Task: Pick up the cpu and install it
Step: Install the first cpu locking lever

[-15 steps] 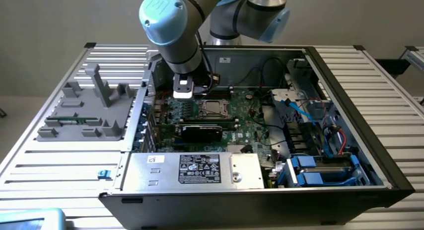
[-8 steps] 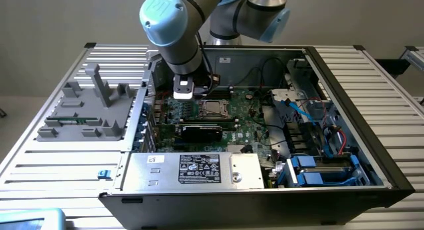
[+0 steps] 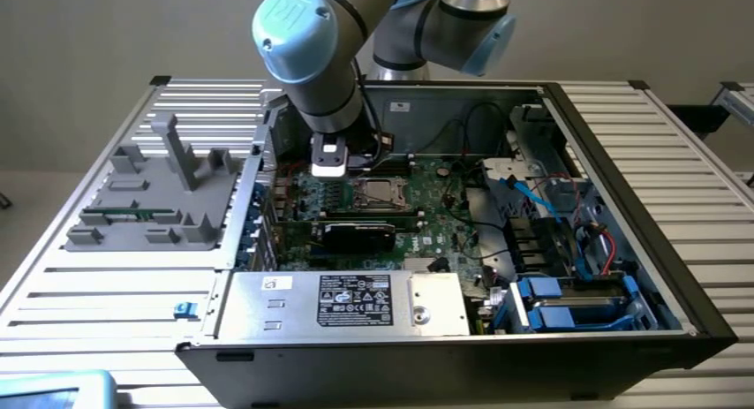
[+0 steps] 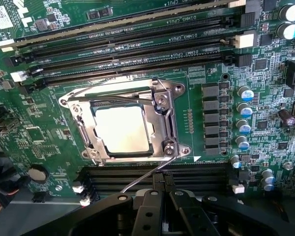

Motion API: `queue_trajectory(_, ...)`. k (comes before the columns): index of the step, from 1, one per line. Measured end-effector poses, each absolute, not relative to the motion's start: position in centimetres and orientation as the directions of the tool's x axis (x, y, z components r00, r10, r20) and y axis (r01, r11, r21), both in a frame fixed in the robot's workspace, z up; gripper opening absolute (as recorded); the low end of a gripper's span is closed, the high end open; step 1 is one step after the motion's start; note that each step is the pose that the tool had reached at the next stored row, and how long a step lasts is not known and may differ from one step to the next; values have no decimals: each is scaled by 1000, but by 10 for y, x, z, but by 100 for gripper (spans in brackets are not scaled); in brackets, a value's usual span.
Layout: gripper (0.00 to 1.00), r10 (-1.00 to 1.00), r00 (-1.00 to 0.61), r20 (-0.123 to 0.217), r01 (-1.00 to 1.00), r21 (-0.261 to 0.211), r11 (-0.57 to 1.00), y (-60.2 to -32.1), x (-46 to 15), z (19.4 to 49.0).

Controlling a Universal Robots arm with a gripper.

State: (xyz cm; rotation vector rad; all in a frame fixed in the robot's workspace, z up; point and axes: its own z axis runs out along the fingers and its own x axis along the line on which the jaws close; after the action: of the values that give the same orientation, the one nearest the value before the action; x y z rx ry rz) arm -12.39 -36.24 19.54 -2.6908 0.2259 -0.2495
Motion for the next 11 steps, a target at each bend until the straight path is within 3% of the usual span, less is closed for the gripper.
queue_trajectory(11,11,-196,971,140,-120,-428,-896,-362,-123,192)
